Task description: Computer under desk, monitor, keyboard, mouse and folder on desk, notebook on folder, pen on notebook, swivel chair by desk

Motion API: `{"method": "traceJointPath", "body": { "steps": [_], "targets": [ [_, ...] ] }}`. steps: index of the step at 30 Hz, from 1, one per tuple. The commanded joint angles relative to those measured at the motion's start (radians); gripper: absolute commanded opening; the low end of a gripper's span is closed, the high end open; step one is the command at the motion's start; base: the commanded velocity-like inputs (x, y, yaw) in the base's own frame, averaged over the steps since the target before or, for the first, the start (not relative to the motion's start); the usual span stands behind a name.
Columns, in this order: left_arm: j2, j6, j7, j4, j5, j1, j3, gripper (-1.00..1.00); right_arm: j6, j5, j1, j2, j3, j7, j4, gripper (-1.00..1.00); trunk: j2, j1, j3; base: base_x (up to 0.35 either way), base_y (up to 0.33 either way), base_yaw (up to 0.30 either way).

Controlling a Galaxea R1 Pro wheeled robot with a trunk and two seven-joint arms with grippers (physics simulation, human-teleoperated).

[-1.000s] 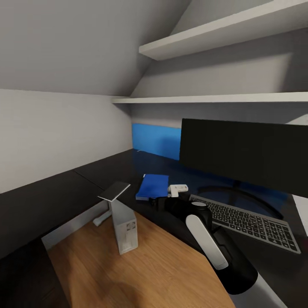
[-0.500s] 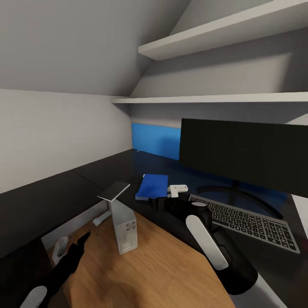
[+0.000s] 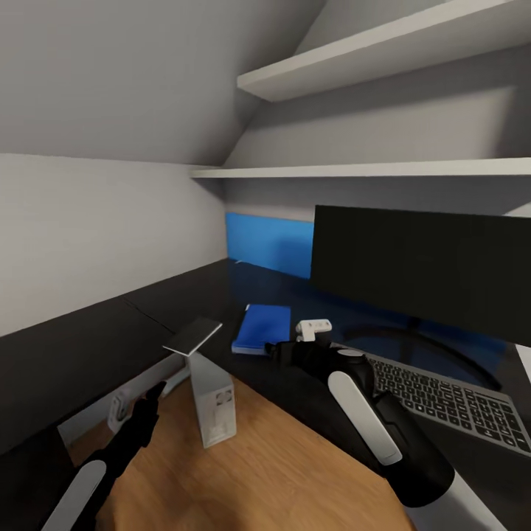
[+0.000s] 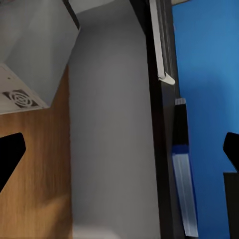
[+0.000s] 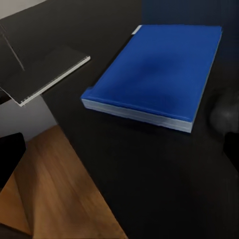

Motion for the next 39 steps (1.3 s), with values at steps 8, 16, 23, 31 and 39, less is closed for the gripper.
{"method": "traceJointPath", "body": {
  "steps": [8, 16, 23, 31, 39],
  "targets": [
    [-0.005, -0.006, 0.004, 0.007, 0.01, -0.001, 0.0, 1.0, 0.001, -0.009, -0.001, -0.004, 0.006, -0.012, -0.001, 1.0, -0.001, 0.0, -0.001, 0.331, 0.0, 0.0],
    [-0.02, -0.014, 0.007, 0.015, 0.014, -0.048, 0.001, 1.0, 0.001, -0.01, -0.001, -0.003, 0.009, -0.016, -0.001, 1.0, -0.001, 0.0, -0.001, 0.133, 0.0, -0.053],
    [-0.026, -0.059, 0.0, 0.058, 0.027, -0.071, 0.008, 1.0, 0.001, -0.009, -0.001, -0.002, 0.01, -0.019, -0.001, 1.0, -0.001, 0.0, -0.001, 0.006, 0.0, -0.104],
    [-0.025, -0.076, -0.002, 0.06, 0.028, -0.072, 0.021, 1.0, 0.001, -0.01, -0.001, 0.0, 0.014, -0.02, -0.001, 1.0, -0.001, 0.0, -0.001, 0.031, 0.0, -0.009],
    [-0.027, -0.08, 0.0, 0.06, 0.027, -0.072, 0.022, 1.0, 0.001, -0.009, -0.001, 0.0, 0.016, -0.021, -0.001, 1.0, -0.001, 0.0, -0.001, 0.16, 0.0, -0.001]
  ]
}}
